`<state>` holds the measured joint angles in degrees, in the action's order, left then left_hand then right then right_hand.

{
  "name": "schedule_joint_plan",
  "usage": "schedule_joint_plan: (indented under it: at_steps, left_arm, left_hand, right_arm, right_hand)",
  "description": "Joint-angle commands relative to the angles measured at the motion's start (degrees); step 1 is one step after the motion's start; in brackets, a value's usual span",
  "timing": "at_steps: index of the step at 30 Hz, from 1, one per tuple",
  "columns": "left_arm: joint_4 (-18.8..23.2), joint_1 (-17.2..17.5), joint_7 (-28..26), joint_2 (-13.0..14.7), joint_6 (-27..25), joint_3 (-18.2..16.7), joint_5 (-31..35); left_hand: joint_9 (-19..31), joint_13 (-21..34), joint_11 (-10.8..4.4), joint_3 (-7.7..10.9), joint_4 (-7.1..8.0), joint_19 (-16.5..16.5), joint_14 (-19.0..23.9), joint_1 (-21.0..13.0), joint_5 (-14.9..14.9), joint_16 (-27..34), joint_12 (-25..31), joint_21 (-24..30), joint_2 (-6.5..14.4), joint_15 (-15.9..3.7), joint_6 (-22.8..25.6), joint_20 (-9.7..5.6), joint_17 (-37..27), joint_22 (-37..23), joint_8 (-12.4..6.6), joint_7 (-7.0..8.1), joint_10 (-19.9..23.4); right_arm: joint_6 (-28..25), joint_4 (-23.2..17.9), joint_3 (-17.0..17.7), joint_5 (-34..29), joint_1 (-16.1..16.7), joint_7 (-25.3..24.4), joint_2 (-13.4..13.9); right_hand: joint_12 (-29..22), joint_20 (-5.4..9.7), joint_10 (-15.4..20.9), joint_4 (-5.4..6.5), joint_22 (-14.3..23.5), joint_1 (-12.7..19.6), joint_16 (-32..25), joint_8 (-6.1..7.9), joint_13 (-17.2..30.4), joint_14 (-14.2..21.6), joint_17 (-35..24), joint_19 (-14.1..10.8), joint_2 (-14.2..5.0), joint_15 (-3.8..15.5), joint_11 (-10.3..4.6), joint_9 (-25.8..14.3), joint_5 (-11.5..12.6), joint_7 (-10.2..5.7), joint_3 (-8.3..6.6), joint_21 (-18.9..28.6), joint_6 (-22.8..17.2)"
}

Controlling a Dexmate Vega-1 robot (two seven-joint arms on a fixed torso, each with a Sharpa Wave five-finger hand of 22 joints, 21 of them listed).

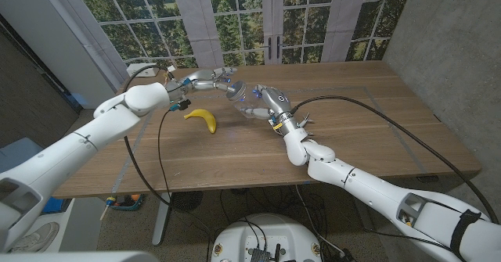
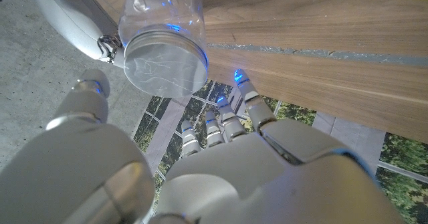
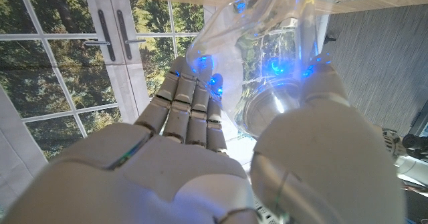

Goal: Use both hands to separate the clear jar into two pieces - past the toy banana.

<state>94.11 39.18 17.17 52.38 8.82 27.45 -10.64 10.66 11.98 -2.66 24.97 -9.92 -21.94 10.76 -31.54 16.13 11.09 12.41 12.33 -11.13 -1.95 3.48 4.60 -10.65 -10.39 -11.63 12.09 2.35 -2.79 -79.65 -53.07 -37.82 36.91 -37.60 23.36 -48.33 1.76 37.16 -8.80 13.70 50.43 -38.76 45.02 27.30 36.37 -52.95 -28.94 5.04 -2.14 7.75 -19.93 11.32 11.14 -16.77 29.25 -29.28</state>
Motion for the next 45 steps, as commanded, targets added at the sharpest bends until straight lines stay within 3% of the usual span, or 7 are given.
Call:
schedule_joint_plan:
  at_steps: [1,14,20,22,31,34,45]
  left_arm:
    - [0.4,-0.4,0.0,-0.2,0.4,0.7,1.8]
    - [2.2,-1.2,1.1,0.5,-1.7,1.7,4.0]
    - [2.7,-2.0,2.6,0.6,-3.0,2.4,4.6]
    - [2.7,-2.0,2.7,0.6,-3.1,2.4,4.6]
    - [-0.1,-2.5,5.5,-0.6,-1.6,2.3,0.3]
    - [-0.4,-2.2,5.1,-0.7,-1.0,2.0,-0.1]
    - [-2.5,-2.3,6.3,-2.1,1.0,1.4,-4.1]
  left_hand:
    - [0.2,0.0,0.14,-0.30,0.00,-2.2,1.5,-3.0,1.1,0.3,0.6,0.8,1.7,-0.06,1.1,-0.73,0.1,-0.1,-0.22,0.49,1.4]
    - [0.5,-0.2,0.56,3.25,-0.68,-7.0,4.4,-15.7,-1.9,0.3,0.6,1.4,8.5,0.20,3.2,-2.46,0.4,-0.1,-0.67,0.49,2.5]
    - [0.9,-0.1,0.31,4.35,-0.67,-10.3,7.9,-22.0,-4.3,0.8,1.6,2.2,11.1,-1.76,7.7,-3.44,0.3,-0.2,-2.02,0.34,5.9]
    - [1.0,-0.1,0.03,4.00,-0.58,-11.3,9.2,-23.2,-4.9,1.1,2.0,2.4,11.3,-2.28,9.4,-4.98,0.3,-0.3,-2.46,-0.27,7.4]
    - [1.2,0.1,-0.53,2.37,0.11,-12.2,11.9,-24.1,-5.7,1.6,3.5,2.7,11.5,-3.50,12.3,-5.19,0.2,-0.4,-3.06,-2.39,12.4]
    - [1.2,0.2,-1.48,1.78,0.13,-12.4,12.7,-24.4,-5.8,1.6,4.0,2.7,11.9,-4.24,13.1,-5.48,0.2,-0.5,-3.13,-4.82,14.2]
    - [1.7,0.4,-2.92,1.94,-0.72,-20.5,24.2,-33.0,-5.3,4.3,6.1,6.8,15.9,-11.50,20.1,-13.99,-0.1,-1.2,-4.49,-9.81,24.0]
  right_arm:
    - [-0.2,-0.2,-0.5,-1.1,-0.3,-0.6,0.1]
    - [0.8,-1.0,-0.2,-1.3,0.1,-1.4,0.4]
    - [1.4,-1.0,-0.2,-1.6,0.2,-2.1,0.5]
    - [1.8,-0.8,0.0,-1.4,0.2,-2.5,0.4]
    - [5.9,0.3,1.2,1.1,0.8,-4.8,0.0]
    - [6.6,0.9,1.6,1.3,1.0,-6.1,-0.3]
    - [9.9,4.2,2.1,1.2,1.3,-12.1,-1.5]
  right_hand:
    - [-0.9,0.29,16.9,0.03,0.3,9.6,0.4,3.23,14.2,6.3,-0.5,0.0,-11.85,14.62,-16.86,-0.1,0.4,-12.77,-3.42,0.6,-21.8]
    - [-0.9,0.32,17.0,0.07,0.2,9.5,1.0,3.24,14.4,6.6,-1.1,0.3,-11.79,14.64,-16.84,0.0,0.5,-12.78,-3.53,1.2,-21.8]
    - [-0.9,0.37,17.0,0.13,0.2,9.3,1.2,3.21,14.5,6.8,-1.4,0.4,-11.75,14.58,-16.92,0.0,0.5,-12.77,-3.53,1.4,-21.8]
    - [-0.8,0.34,17.1,0.08,0.2,9.4,1.3,3.26,14.3,6.8,-1.5,0.6,-11.75,14.65,-17.03,0.0,0.5,-12.83,-3.58,1.5,-21.8]
    - [-1.0,0.78,16.4,0.28,0.1,9.0,1.7,3.29,15.1,6.9,-2.0,1.0,-11.68,14.48,-17.23,-0.4,0.4,-12.66,-3.50,1.8,-21.2]
    - [-1.1,1.49,15.1,1.12,0.2,8.1,2.5,3.48,16.4,6.7,-2.3,1.4,-12.70,14.43,-18.06,-1.4,0.6,-12.70,-3.59,2.2,-20.1]
    - [-2.7,2.74,12.2,3.16,0.4,5.5,5.1,5.22,21.6,6.0,-3.7,1.5,-14.81,14.75,-19.40,-6.5,1.3,-13.99,-3.77,4.5,-15.5]
